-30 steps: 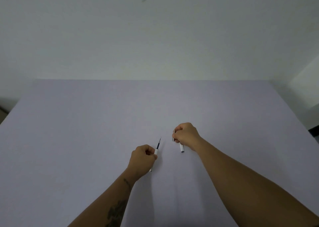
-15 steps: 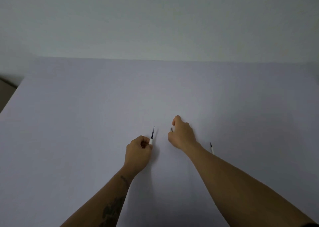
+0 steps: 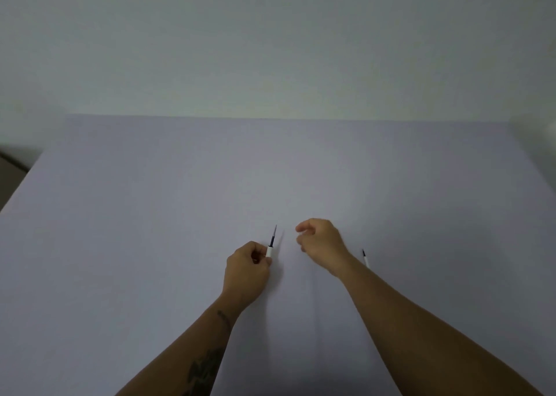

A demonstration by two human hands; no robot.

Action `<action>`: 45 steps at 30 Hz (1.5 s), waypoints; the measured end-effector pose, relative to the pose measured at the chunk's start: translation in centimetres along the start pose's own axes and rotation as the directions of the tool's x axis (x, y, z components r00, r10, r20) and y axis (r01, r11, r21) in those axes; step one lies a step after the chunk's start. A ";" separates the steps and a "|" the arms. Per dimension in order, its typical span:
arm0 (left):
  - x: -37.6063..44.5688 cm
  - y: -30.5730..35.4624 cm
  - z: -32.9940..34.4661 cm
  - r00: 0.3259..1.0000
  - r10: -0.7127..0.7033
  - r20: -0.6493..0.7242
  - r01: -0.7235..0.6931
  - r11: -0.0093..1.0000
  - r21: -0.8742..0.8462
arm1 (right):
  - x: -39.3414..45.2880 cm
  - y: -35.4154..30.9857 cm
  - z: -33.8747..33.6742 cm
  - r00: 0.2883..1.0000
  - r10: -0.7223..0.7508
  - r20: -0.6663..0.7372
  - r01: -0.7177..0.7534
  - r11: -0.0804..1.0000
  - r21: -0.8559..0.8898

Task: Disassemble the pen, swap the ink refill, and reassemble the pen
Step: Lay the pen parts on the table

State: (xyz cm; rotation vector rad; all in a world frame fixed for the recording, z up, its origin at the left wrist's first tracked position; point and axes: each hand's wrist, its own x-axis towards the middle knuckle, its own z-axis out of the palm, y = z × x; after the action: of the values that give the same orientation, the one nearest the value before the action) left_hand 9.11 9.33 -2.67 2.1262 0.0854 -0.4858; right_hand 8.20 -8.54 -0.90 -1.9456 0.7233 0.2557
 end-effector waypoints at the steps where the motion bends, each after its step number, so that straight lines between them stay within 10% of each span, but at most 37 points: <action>1: -0.2 0.2 0.1 1.000 0.017 0.012 -0.017 1.000 0.003 | -0.8 0.0 0.3 0.998 0.037 0.043 -0.040 0.996 0.074; 16: -2.4 1.6 1.1 0.959 0.244 0.143 -0.262 0.957 0.126 | -5.9 1.2 1.2 0.991 0.115 -0.065 -0.085 0.934 0.348; 30: -2.7 2.6 1.2 0.967 0.170 0.189 -0.190 0.978 0.091 | -4.9 0.2 -1.8 0.961 0.099 -0.256 0.007 0.924 0.383; 45: -2.3 3.0 2.3 0.964 0.138 0.230 -0.143 0.990 0.008 | -5.1 2.8 -2.9 0.992 0.120 -0.031 -0.100 0.922 0.374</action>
State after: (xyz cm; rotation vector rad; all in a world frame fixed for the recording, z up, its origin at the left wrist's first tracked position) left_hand 7.02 6.03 -0.59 2.0681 -0.2023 -0.6455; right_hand 2.10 -10.03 0.86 -1.5579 0.8513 0.1231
